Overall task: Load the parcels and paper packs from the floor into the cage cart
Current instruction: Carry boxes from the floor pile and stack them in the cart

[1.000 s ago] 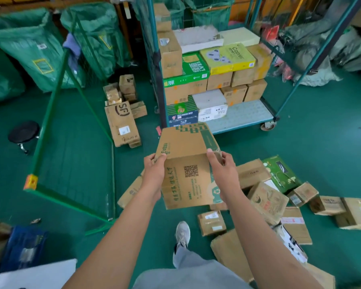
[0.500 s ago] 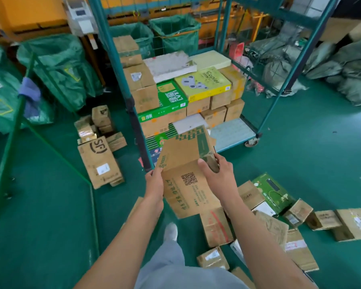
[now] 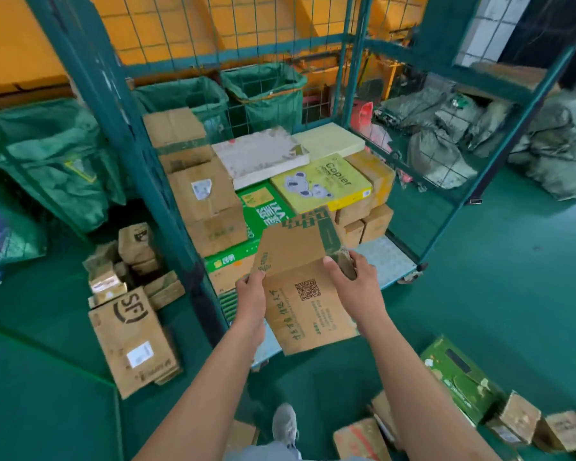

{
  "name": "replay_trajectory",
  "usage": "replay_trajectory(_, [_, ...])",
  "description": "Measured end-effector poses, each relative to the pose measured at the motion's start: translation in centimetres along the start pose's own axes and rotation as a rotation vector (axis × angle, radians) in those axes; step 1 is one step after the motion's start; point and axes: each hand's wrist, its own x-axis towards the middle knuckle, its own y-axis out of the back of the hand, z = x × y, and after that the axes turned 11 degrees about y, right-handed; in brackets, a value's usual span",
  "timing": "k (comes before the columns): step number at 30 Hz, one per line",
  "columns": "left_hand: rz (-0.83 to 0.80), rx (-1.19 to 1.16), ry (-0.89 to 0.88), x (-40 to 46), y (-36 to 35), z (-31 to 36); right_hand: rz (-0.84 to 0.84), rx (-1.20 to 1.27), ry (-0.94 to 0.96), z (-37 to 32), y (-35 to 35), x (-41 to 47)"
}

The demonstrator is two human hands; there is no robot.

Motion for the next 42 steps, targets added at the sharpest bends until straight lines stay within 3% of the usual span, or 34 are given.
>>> replay_trajectory(8, [-0.031,-0.025,0.004,6.6,-2.2,8.7,0.057,-0.005,0.029,-2.6,-3.6,10.4])
replay_trajectory(23, [0.013,-0.245,0.001,15.8,-5.0,17.2,-0.094,-0.211,0.177,-6.7,-8.9,26.3])
replay_trajectory(31, [0.105,-0.433,0.031,23.3,-11.1,21.6,-0.279,-0.426,0.336,-7.9,-11.0,39.6])
replay_trajectory(42, [0.234,-0.685,0.071,34.4,-19.7,31.2,-0.549,-0.529,0.54,-10.9,-14.2,59.4])
